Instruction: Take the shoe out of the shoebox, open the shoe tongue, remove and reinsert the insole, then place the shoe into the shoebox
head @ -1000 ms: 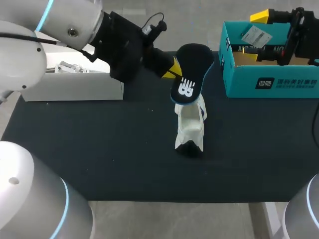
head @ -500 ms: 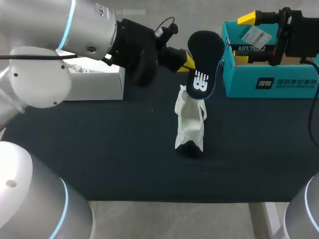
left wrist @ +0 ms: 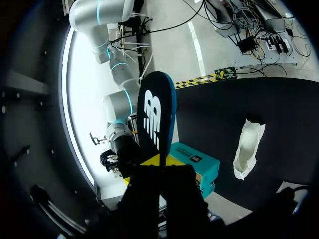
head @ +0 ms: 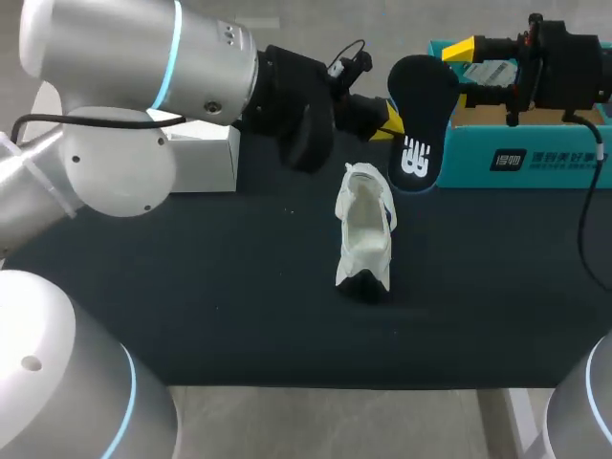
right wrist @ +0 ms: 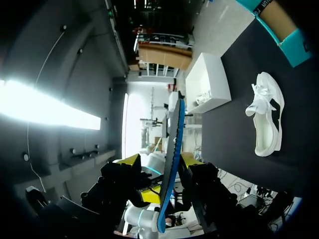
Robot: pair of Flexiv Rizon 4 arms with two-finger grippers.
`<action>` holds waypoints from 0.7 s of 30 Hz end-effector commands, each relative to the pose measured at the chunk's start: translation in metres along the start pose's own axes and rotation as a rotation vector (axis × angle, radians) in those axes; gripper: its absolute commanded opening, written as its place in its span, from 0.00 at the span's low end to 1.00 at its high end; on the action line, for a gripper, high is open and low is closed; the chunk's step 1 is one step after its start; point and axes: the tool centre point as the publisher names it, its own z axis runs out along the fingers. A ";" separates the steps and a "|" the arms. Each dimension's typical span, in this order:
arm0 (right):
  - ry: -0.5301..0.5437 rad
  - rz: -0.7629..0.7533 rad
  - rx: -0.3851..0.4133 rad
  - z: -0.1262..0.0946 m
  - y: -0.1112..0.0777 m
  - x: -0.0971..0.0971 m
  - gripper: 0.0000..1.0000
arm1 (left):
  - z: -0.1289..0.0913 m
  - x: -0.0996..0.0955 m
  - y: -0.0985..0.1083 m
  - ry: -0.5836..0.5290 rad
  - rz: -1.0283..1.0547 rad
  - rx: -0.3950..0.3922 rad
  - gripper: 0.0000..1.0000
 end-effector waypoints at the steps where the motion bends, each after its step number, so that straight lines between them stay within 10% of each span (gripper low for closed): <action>1: 0.007 0.005 -0.006 0.000 -0.005 -0.002 0.32 | 0.003 -0.006 0.005 0.012 0.007 0.006 0.00; 9: 0.011 0.012 0.007 0.004 -0.006 -0.004 0.24 | 0.006 -0.013 0.011 0.019 0.019 -0.003 0.00; 12: 0.011 0.014 0.010 0.005 -0.006 -0.004 0.00 | 0.009 -0.014 0.011 0.025 0.030 0.006 0.00; 18: 0.013 0.010 0.011 0.006 -0.005 -0.005 0.00 | 0.009 -0.013 0.010 0.044 0.022 0.020 0.00; 19: 0.013 0.011 0.013 0.006 -0.005 -0.006 0.00 | 0.008 -0.012 0.010 0.053 0.015 0.024 0.05; 21: 0.013 0.011 0.015 0.007 -0.004 -0.007 0.00 | 0.004 -0.012 0.011 0.085 0.001 0.032 0.83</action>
